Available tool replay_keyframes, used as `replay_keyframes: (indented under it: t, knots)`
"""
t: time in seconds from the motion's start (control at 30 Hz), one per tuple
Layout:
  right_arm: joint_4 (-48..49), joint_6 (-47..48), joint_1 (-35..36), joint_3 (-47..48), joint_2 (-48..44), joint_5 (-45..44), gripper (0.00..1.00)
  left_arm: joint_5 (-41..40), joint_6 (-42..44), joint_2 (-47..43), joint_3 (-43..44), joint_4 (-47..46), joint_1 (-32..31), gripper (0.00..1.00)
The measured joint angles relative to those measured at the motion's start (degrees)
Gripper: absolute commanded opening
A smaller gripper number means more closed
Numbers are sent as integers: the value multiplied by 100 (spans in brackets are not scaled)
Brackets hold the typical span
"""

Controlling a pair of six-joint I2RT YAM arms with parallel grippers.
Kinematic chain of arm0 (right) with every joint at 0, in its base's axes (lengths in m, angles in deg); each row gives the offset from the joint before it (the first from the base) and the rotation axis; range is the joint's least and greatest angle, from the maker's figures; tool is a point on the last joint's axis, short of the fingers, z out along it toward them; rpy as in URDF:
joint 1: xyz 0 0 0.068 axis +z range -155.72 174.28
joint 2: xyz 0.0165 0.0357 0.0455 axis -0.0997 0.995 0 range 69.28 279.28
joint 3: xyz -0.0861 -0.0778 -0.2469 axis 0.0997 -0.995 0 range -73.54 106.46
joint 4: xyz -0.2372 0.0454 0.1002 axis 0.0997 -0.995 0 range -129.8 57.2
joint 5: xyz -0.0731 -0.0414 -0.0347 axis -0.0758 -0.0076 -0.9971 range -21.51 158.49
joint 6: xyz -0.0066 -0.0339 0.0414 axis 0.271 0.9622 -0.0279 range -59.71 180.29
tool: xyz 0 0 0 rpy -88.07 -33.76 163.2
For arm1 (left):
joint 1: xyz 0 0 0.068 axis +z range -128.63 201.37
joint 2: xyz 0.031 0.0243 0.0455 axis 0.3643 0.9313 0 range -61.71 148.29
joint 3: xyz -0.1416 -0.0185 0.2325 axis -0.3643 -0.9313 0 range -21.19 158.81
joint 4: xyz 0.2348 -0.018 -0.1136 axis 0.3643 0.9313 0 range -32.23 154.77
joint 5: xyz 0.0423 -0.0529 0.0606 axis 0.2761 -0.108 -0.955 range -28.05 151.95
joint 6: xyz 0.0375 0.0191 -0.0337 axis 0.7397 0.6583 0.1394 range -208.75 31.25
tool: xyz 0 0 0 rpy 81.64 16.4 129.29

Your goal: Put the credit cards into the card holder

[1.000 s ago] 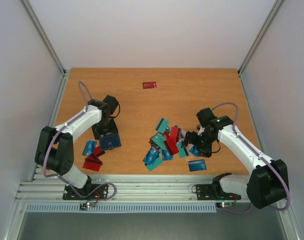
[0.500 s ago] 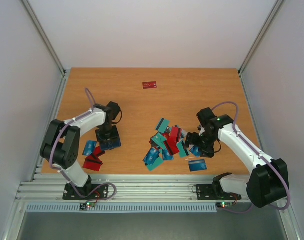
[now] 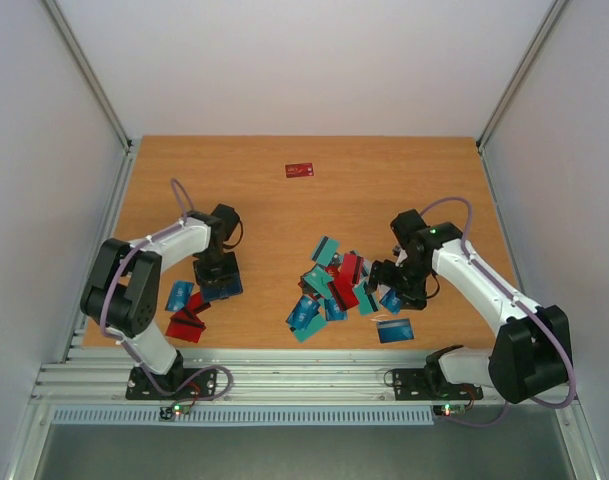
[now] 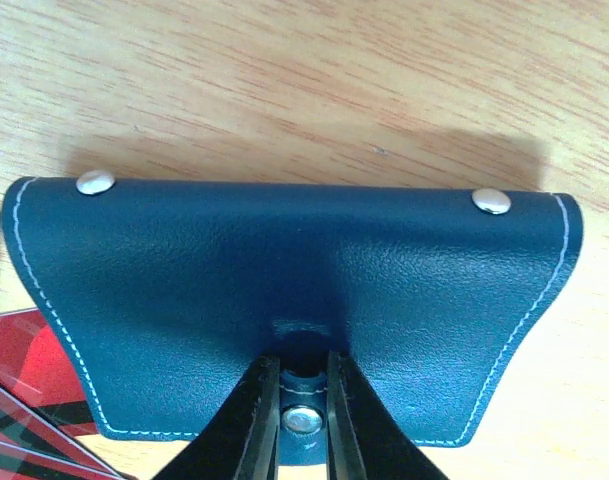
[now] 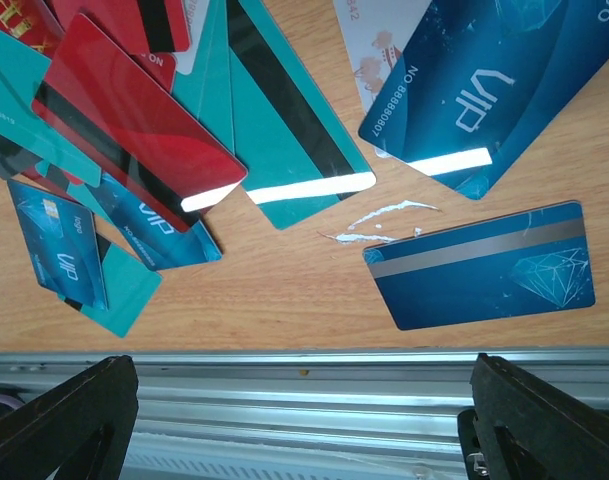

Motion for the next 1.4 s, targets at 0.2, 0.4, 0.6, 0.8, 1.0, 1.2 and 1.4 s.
replay_keyframes:
  t: [0.2, 0.4, 0.6, 0.8, 1.0, 1.2, 1.4]
  knots:
    - [-15, 68, 0, 157, 48, -50, 93, 317, 179, -131, -83, -221, -15, 7]
    - [85, 208, 0, 474, 188, 44, 94, 841, 739, -299, -42, -780, -415, 7]
    - [437, 426, 2, 721, 560, 590, 94, 1156, 1550, -623, 330, -955, -901, 7]
    - [901, 501, 22, 1003, 1154, 1499, 92, 1281, 2201, -822, 372, -1032, -988, 7]
    - [1366, 400, 275, 1281, 1703, 2105, 91, 1377, 2332, -953, 422, -1058, -1021, 7]
    - [1578, 662, 789, 1744, 2087, 2293, 85, 1449, 2433, -1300, 428, -1095, -1043, 7]
    - [1961, 1360, 1349, 1910, 2457, 2177, 81, 1539, 2568, -1368, 428, -1093, -1043, 7]
